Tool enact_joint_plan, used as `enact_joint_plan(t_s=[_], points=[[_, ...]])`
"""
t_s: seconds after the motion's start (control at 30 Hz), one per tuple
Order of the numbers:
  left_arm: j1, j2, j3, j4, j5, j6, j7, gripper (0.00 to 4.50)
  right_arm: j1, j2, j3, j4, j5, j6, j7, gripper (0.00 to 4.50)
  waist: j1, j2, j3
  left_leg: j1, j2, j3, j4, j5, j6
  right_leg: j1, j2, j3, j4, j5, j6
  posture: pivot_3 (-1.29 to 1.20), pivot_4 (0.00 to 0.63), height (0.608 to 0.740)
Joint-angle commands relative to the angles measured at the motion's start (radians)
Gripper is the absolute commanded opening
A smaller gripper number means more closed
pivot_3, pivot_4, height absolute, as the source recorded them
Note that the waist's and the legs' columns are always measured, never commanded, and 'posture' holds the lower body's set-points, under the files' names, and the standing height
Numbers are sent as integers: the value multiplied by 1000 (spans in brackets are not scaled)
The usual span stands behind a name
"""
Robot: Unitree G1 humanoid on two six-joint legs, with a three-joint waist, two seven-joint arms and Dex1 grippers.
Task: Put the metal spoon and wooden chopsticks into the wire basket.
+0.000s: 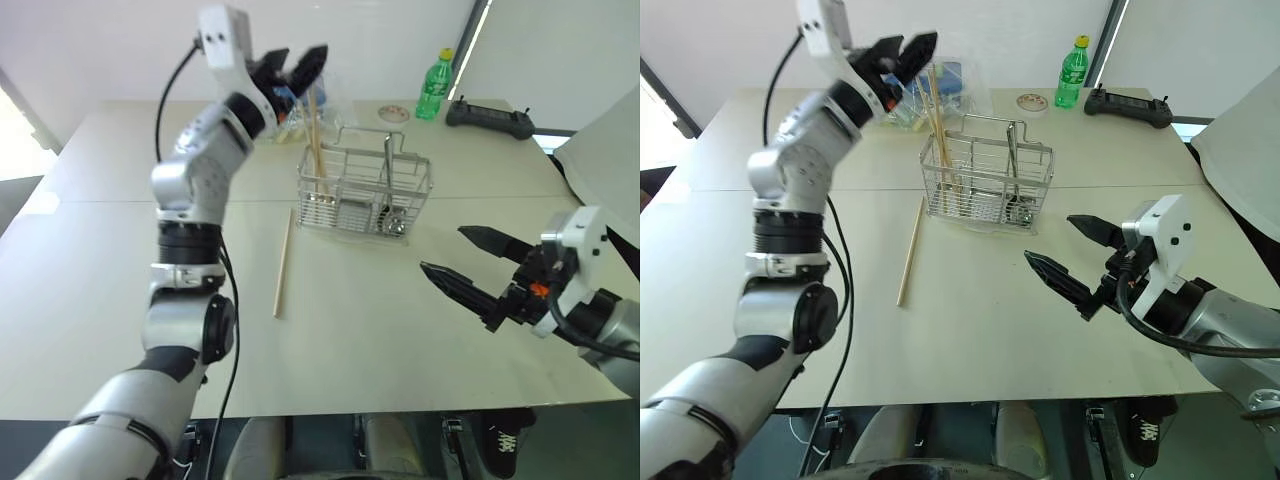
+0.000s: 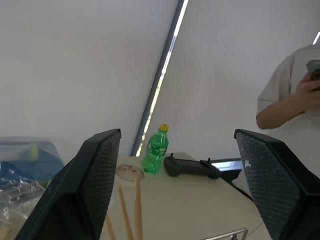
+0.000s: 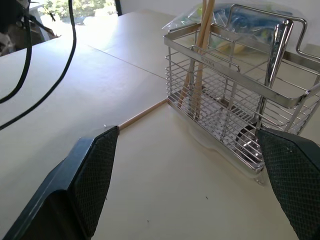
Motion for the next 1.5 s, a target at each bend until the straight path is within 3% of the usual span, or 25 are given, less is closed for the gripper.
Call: enact_joint_plan(t_s=[0.03, 0.2, 0.33, 0.5, 0.77, 1.13, 1.5], points=[[-186, 138, 116, 176, -40, 125, 102, 3945, -3, 1, -7, -14, 2, -16, -5, 4500, -1, 0, 0, 0, 0, 0, 0, 0, 0, 0, 0, 0, 1, 0, 0, 0, 150, 726], [-280, 262, 187, 541, 59, 212, 463, 3945, 8, 8, 1, -20, -12, -19, -4, 4500, -5, 5, -3, 5, 0, 0, -1, -2, 4, 3, 1, 0, 2, -3, 5, 0, 150, 726], [-219, 256, 111, 610, 142, 427, 532, 3945, -1, 5, 18, -16, -26, -19, 1, 4500, 4, 3, -2, 8, 0, -1, -1, -2, 4, 7, 1, 0, 2, -4, 7, 0, 150, 726], [-168, 210, 0, 481, 134, 669, 388, 3945, -2, 2, 24, -8, -36, -17, 11, 4500, 0, -6, 3, -2, -1, -2, 2, -1, 2, 0, 0, 0, 1, 0, 4, 0, 150, 726], [-62, 214, -119, 192, 96, 968, 233, 3945, 0, 4, 30, -2, -34, -13, 16, 4500, -10, -1, 1, 1, 0, 0, -7, -2, 2, -4, 0, 1, 2, 0, 3, 0, 150, 726], [2, 127, -148, 112, 140, 1027, 207, 3945, -9, 44, 56, -20, -37, -26, -29, 4500, 2, -1, 1, 0, -1, 0, -1, -1, 1, -1, -2, 1, 0, 0, 2, 0, 150, 726], [9, 31, -251, 204, 207, 939, 175, 3945, 44, 84, 39, -64, -51, -44, -65, 4500, -1, -1, 1, 0, -1, 0, -1, -1, 1, -2, -2, 1, 1, 0, 2, 0, 150, 726]])
